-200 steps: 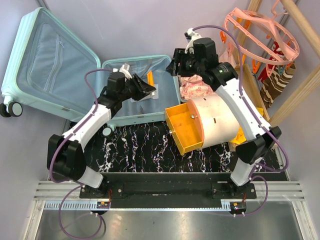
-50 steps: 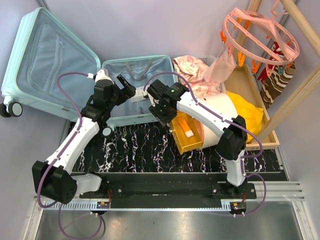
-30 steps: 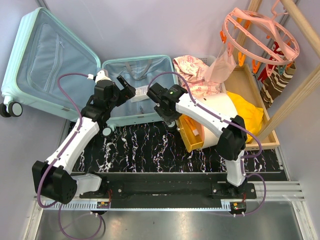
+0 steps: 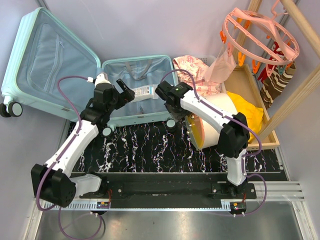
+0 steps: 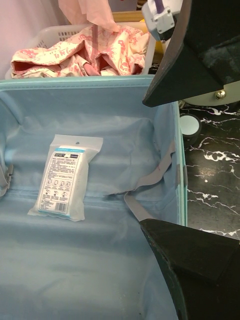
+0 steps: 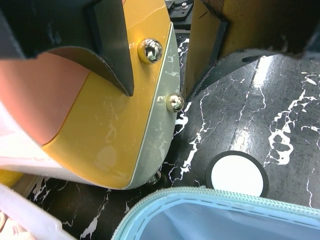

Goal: Open, take out, and arrange the luggage
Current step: Close the drawer in the storage box.

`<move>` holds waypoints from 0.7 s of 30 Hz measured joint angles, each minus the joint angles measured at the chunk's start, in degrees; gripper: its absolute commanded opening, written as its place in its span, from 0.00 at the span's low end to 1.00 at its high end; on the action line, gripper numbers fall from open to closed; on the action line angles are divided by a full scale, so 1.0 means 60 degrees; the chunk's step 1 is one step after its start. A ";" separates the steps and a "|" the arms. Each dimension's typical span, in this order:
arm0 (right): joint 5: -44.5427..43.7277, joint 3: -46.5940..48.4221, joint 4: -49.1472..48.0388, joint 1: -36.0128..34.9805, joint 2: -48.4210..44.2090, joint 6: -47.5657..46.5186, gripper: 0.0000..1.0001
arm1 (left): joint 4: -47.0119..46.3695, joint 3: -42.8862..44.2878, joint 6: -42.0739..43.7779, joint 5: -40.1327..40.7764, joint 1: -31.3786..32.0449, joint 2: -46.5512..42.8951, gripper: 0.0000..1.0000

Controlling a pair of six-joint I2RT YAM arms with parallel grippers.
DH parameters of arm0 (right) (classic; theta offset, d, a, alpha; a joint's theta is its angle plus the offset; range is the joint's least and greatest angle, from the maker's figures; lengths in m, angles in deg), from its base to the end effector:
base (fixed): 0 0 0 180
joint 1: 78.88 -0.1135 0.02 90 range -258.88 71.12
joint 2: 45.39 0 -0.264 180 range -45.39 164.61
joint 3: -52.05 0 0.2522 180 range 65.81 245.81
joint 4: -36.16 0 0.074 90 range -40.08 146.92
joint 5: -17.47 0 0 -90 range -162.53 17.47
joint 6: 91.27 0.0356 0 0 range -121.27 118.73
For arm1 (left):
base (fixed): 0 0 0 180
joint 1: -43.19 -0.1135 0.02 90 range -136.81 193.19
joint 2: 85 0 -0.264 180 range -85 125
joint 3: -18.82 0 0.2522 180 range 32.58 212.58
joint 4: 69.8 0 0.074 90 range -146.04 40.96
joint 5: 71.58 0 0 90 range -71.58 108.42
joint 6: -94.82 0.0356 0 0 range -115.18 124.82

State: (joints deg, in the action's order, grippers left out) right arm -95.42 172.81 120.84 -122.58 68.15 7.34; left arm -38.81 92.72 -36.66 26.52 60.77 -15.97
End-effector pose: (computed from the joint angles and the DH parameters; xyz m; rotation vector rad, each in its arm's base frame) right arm 0.2979 0.2655 0.2830 -0.7703 2.6391 -0.3663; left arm 0.2636 -0.0782 0.3333 -0.5148 1.9939 -0.5054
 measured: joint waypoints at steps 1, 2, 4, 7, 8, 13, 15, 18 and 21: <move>0.0022 0.0004 -0.0025 0.0007 -0.0004 -0.0044 0.53 | 0.0004 -0.0029 0.0051 -0.0011 0.0000 -0.0044 0.99; 0.0073 0.0018 -0.0069 0.0022 -0.0015 -0.0113 0.52 | 0.0011 -0.0033 0.0142 -0.0051 0.0000 -0.0076 0.99; 0.0273 0.0193 -0.0080 0.0066 -0.0018 -0.0215 0.52 | -0.0018 -0.0033 0.0291 -0.0091 0.0036 -0.0131 0.99; 0.0637 0.0969 -0.0091 0.0098 -0.0026 -0.0229 0.52 | 0.0004 -0.0058 0.0448 -0.0171 0.0102 -0.0310 0.99; 0.0809 0.1337 -0.0149 0.0095 -0.0033 -0.0226 0.52 | -0.0011 -0.0106 0.0488 -0.0189 0.0142 -0.0415 0.99; 0.1668 0.2656 -0.0685 -0.0022 -0.0535 -0.0124 0.57 | -0.0036 -0.0401 0.0710 -0.0404 0.0532 -0.1209 0.97; 0.1800 0.3089 -0.0965 -0.0047 -0.0776 -0.0084 0.56 | -0.0138 -0.0448 0.0936 -0.0641 0.0925 -0.1443 0.97; 0.1996 0.3359 -0.1672 0.0055 -0.1013 0.0026 0.50 | -0.1133 -0.0980 0.1399 -0.1239 0.1865 -0.1632 0.96; 0.2339 0.2452 -0.3151 0.0463 -0.1490 0.0248 0.57 | -0.2503 -0.2328 0.1581 -0.1880 0.2721 -0.1745 0.95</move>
State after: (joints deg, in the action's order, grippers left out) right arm -81.39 187.52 101.93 -119.81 59.21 8.82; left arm -53.82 78.75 -27.17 15.24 77.10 -26.44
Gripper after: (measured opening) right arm 0.517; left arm 0.958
